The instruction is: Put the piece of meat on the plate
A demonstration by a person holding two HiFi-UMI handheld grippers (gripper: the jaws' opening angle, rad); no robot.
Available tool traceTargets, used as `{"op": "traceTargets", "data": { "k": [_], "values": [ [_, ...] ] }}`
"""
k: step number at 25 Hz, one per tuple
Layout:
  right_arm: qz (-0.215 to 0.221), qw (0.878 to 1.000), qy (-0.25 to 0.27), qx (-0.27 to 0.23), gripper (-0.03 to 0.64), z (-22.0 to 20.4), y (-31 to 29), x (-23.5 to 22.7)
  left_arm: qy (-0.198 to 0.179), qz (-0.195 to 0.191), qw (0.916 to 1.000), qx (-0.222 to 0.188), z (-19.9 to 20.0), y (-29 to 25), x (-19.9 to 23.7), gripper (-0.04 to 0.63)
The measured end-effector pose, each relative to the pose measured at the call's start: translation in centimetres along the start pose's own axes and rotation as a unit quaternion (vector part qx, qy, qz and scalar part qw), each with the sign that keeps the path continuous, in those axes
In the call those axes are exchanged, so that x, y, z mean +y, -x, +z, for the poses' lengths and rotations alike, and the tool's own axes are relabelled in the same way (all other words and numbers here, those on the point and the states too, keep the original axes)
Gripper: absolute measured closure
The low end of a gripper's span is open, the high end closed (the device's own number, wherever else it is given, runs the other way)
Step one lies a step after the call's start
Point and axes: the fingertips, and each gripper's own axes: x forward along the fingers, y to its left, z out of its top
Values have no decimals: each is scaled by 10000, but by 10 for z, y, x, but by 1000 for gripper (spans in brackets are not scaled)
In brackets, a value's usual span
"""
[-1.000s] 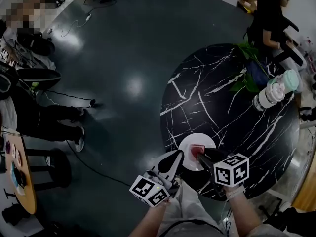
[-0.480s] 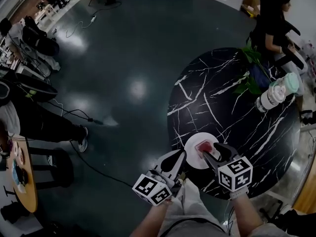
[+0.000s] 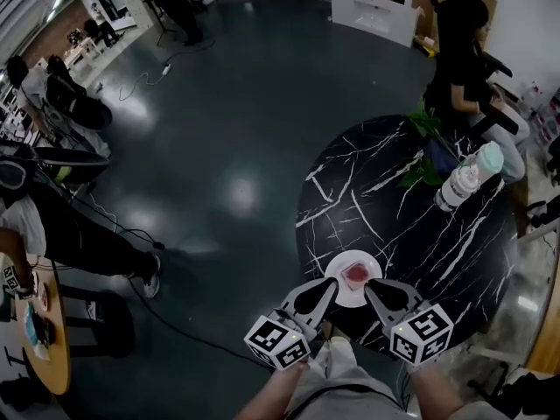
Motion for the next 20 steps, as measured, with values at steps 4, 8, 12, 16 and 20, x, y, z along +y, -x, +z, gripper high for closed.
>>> {"op": "traceTargets", "data": {
  "k": [4,8,12,16,20],
  "values": [
    [-47,9998,86,-198,595,13,12,9,-125,-197,9997,79,6,-1,-17,586],
    [-98,9996,171,-204,603,17,20,11,-233,-250,9993,150,10,2,-24,586],
    [-132,9993,231,-260,604,22,25,13,-315,-264,9990,147,15,2,-24,586],
    [-153,9990,306,-285,604,25,28,11,-402,-274,9988,54,26,-2,-22,586],
    [-187,9988,382,-228,604,24,29,11,-397,-233,9989,32,30,-2,-20,586]
  ]
}}
